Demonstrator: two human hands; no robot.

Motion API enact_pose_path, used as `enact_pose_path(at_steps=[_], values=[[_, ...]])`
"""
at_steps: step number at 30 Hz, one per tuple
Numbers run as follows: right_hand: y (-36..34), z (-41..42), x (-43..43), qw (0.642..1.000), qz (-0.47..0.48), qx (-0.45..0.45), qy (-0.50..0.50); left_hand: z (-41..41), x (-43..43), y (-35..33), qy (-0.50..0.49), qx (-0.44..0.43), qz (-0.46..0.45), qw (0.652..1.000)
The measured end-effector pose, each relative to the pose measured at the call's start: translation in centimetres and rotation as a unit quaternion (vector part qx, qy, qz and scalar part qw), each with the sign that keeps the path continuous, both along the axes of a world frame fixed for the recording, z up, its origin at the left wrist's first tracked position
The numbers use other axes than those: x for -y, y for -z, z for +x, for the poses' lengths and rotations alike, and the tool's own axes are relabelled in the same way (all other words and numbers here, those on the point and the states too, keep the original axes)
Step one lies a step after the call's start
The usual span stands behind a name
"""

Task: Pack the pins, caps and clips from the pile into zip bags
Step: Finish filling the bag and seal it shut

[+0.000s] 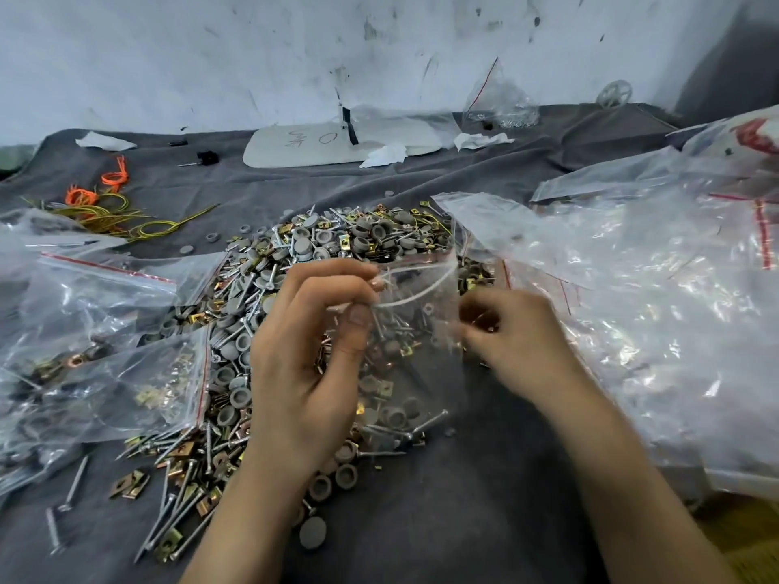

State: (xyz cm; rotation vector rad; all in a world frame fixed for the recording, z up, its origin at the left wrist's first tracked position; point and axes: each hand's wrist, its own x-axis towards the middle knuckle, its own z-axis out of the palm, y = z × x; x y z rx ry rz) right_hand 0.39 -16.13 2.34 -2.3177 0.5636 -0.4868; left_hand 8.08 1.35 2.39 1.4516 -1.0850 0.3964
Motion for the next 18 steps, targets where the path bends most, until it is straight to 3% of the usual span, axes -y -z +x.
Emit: enact_pose_path(at_steps=[3,10,14,18], values=[[1.9,0.9,-0.1,0.985,-0.116,-0.123,-0.031,0.4,-0.1,0.1,-0.009,-0.001,-0.008,1.000],[2.6,1.5,-0.6,0.981,-0.170,-0.095,0.000,0.5,-0.1,0.2,-0.006,-0.001,-0.017,1.000],[1.3,1.0,-0.8,0.994,-0.051,0.087,0.050,0.5,-0.1,0.2,-0.010,0.000,-0.014,1.000],[-2.3,-0.9,-1.4,0.949,0.067,0.302,0.054,0.0,0.0,0.2,0.003,0.015,-0.007,1.000]])
